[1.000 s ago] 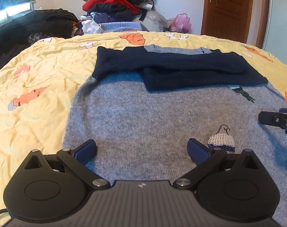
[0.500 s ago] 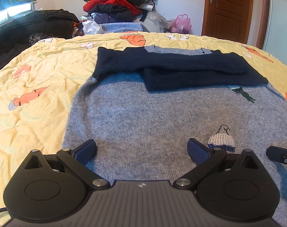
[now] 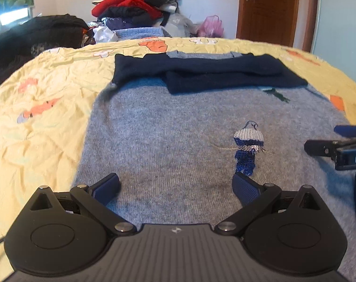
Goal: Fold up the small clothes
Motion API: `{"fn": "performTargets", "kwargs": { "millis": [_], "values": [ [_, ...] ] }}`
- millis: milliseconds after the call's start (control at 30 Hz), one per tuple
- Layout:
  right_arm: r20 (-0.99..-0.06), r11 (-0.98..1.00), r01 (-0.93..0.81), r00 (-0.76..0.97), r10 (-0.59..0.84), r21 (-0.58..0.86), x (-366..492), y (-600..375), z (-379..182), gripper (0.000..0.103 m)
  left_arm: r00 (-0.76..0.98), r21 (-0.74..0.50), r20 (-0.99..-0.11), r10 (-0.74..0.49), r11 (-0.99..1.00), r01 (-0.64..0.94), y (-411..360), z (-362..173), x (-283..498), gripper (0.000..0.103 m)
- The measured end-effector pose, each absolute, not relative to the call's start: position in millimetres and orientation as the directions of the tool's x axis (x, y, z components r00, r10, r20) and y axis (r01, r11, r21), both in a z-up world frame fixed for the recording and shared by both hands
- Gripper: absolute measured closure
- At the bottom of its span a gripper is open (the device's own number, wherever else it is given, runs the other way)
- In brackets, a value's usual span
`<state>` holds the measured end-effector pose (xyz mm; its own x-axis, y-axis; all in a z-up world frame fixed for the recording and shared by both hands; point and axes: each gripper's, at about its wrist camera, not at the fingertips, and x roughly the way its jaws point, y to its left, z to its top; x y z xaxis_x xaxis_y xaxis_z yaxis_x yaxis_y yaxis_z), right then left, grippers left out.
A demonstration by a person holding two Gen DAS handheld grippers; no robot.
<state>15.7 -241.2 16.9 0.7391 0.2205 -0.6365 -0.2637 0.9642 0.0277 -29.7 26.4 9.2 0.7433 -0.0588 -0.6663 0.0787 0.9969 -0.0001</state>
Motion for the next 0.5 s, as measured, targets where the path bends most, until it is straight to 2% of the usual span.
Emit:
{"fn": "performTargets", "kwargs": {
  "millis": [500],
  "values": [
    [-0.63,0.964,-0.261,0.741,0.233,0.051,15.7,-244.5,17.6,0.0,0.747,0.006,-0.664,-0.042,0.998,0.062,23.9,10.0,-28.3,0.0]
  ]
}}
